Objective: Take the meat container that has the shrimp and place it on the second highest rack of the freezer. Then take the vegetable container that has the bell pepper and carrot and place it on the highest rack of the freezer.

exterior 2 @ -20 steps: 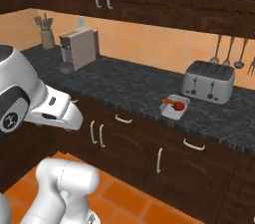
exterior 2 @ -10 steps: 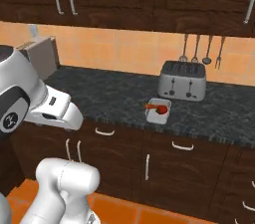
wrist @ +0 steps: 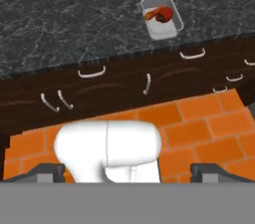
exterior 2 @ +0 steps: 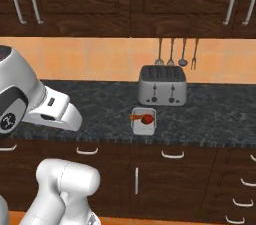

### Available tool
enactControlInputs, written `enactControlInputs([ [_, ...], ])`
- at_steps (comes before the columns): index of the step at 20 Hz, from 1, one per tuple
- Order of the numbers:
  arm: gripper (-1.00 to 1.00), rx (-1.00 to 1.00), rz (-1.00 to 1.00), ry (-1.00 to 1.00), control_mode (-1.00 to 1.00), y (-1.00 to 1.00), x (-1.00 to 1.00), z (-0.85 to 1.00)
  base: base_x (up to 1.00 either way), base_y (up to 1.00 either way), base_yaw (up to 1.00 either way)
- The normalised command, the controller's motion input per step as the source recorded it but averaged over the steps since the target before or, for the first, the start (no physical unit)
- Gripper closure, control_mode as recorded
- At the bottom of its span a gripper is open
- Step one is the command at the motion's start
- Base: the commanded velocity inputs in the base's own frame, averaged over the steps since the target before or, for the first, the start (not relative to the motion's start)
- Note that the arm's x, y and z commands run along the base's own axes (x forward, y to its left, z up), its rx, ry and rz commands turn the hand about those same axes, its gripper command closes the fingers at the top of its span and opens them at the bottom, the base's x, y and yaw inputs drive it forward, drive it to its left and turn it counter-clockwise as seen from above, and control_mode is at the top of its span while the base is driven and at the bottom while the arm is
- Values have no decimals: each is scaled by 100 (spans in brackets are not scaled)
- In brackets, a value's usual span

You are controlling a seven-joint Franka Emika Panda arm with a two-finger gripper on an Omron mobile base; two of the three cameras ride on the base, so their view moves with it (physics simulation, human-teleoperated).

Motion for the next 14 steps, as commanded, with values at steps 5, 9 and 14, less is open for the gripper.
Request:
enactControlInputs([
  [5,-100,0,0,0,100,0,0,0,53,1,9],
  [9,-100,0,0,0,100,0,0,0,44,3,11],
  [14,-100,0,0,0,100,0,0,0,21,15,9],
])
